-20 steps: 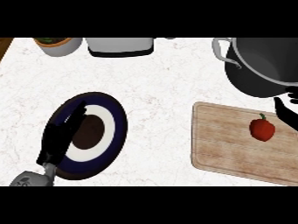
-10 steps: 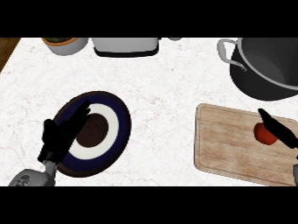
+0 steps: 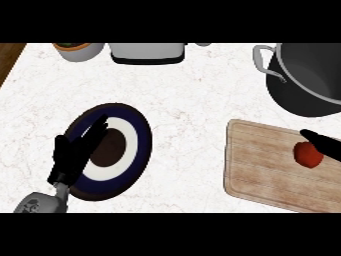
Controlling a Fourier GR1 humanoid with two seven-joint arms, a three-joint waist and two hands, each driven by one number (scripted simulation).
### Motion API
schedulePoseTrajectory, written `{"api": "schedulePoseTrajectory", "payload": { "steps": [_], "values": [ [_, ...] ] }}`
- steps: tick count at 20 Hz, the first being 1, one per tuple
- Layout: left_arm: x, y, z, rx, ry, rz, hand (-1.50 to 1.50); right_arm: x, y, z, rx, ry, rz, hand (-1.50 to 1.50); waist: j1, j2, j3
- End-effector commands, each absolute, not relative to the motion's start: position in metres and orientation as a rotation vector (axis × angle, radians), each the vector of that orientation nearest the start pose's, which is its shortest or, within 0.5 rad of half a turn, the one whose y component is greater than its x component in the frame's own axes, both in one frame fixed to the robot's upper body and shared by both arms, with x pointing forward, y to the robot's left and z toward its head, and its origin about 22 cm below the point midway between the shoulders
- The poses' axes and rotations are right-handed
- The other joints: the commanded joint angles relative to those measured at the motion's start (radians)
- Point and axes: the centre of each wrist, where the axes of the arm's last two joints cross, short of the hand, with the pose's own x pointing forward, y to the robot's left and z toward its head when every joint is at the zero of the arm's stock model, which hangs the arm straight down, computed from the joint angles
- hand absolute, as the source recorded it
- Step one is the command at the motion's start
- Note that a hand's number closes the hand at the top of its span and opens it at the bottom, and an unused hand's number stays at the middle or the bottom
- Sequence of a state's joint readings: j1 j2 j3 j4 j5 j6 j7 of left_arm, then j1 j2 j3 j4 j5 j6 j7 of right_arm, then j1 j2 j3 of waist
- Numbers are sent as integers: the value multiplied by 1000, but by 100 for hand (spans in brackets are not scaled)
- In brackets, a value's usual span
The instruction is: Pick the bell pepper from the cutting board and place it in the pot
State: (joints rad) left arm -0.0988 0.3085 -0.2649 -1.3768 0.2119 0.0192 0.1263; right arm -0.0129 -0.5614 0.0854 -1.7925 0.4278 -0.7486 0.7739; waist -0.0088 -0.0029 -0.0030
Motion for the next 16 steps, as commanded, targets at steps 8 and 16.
{"api": "schedulePoseTrajectory", "payload": {
  "steps": [8,16],
  "values": [
    [258,243,-21,-60,-1279,-283,0,248,-308,74,-788,-931,-70,-150,11,4,3],
    [251,230,-23,-48,-1264,-273,0,223,-316,32,-858,-935,-108,-150,7,2,3]
  ]
}}
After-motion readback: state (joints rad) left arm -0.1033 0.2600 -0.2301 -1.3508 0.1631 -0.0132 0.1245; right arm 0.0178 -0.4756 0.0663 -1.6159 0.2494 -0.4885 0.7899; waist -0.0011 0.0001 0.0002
